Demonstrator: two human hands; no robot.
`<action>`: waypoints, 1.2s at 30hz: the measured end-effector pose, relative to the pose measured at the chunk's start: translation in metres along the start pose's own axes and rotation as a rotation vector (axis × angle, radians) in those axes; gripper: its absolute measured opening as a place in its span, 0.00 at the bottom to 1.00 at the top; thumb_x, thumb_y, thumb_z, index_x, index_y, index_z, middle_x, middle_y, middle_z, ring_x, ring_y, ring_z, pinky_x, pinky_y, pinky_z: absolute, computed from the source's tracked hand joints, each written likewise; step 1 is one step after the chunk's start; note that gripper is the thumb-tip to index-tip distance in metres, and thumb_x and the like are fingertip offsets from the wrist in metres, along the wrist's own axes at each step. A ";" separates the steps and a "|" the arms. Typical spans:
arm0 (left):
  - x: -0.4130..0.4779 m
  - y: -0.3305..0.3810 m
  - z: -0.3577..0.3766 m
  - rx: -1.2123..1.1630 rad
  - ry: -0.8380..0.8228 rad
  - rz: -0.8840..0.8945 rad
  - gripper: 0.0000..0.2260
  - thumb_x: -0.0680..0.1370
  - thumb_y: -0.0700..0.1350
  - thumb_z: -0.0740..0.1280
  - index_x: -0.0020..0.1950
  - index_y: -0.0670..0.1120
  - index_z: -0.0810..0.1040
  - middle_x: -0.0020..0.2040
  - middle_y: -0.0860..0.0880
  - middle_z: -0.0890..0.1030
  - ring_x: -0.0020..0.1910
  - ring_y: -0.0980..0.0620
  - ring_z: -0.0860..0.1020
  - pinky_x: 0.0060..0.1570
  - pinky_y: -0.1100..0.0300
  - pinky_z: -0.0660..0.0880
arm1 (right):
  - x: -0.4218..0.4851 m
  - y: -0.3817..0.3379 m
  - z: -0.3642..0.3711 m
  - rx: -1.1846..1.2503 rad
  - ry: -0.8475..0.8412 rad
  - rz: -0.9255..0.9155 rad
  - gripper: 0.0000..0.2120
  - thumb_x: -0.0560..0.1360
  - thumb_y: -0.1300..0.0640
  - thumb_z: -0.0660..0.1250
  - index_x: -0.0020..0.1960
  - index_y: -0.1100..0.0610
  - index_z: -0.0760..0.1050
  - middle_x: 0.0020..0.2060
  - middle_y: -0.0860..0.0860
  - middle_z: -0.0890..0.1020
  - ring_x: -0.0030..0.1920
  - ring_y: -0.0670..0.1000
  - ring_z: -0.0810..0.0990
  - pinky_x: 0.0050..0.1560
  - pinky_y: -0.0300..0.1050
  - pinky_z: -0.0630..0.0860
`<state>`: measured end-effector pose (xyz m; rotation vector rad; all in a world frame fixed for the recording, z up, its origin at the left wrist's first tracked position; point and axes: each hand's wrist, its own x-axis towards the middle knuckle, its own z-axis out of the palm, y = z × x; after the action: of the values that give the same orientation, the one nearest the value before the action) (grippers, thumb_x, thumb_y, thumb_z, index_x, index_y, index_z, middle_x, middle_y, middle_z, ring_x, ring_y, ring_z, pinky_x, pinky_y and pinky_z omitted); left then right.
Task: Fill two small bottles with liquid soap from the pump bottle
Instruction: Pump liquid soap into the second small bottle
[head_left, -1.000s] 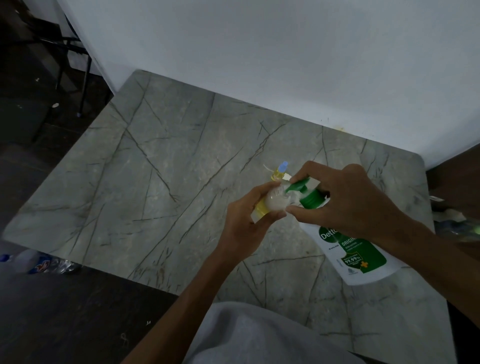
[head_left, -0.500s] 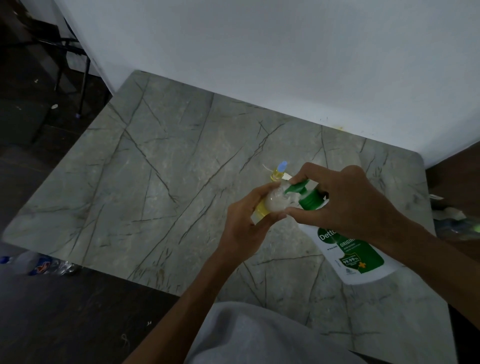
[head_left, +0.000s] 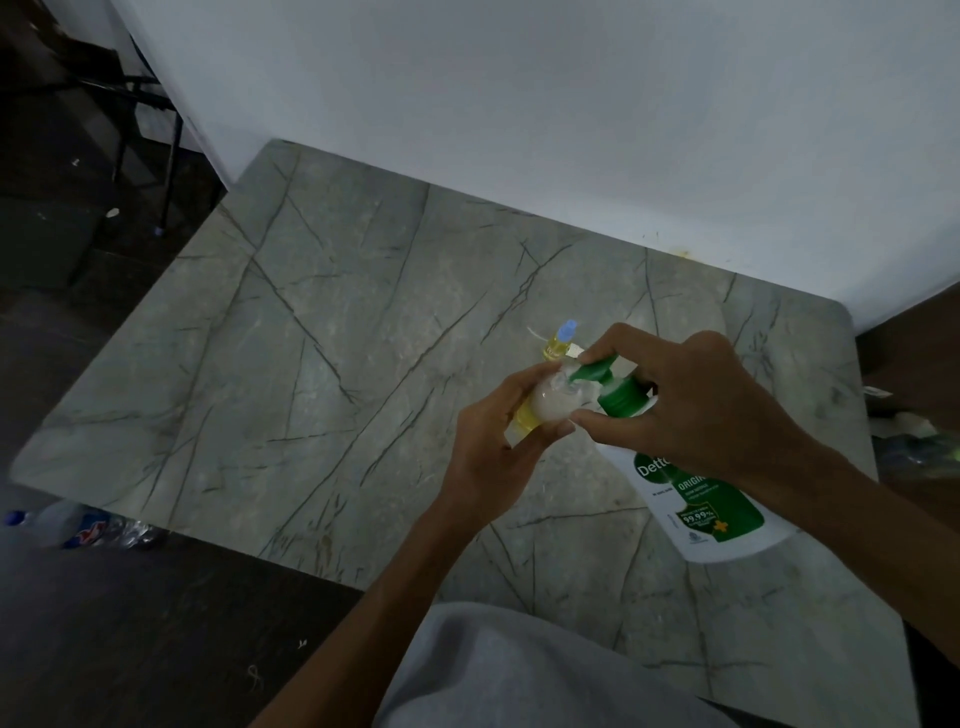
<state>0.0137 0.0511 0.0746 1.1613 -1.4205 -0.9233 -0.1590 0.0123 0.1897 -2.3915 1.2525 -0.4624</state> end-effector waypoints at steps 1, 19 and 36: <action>0.000 0.000 0.000 0.000 -0.003 -0.001 0.23 0.75 0.52 0.71 0.68 0.49 0.72 0.59 0.53 0.81 0.54 0.58 0.82 0.51 0.63 0.80 | 0.000 0.000 0.000 -0.004 -0.008 0.003 0.21 0.66 0.41 0.73 0.53 0.50 0.75 0.28 0.43 0.80 0.27 0.40 0.79 0.25 0.30 0.74; 0.002 -0.001 0.001 0.007 -0.024 -0.016 0.24 0.73 0.50 0.74 0.68 0.52 0.72 0.58 0.61 0.79 0.55 0.63 0.81 0.52 0.66 0.79 | 0.002 0.001 -0.003 0.006 -0.037 0.014 0.22 0.65 0.38 0.72 0.52 0.50 0.75 0.29 0.44 0.81 0.26 0.40 0.79 0.27 0.31 0.75; 0.003 0.002 0.002 -0.027 0.020 0.014 0.23 0.74 0.49 0.73 0.68 0.50 0.72 0.60 0.51 0.81 0.56 0.57 0.82 0.52 0.59 0.81 | 0.002 -0.005 -0.006 -0.056 -0.027 -0.027 0.26 0.66 0.36 0.70 0.57 0.50 0.73 0.32 0.44 0.81 0.24 0.36 0.76 0.24 0.26 0.71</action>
<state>0.0112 0.0484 0.0765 1.1365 -1.3945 -0.9160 -0.1574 0.0118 0.1973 -2.4557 1.2388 -0.4061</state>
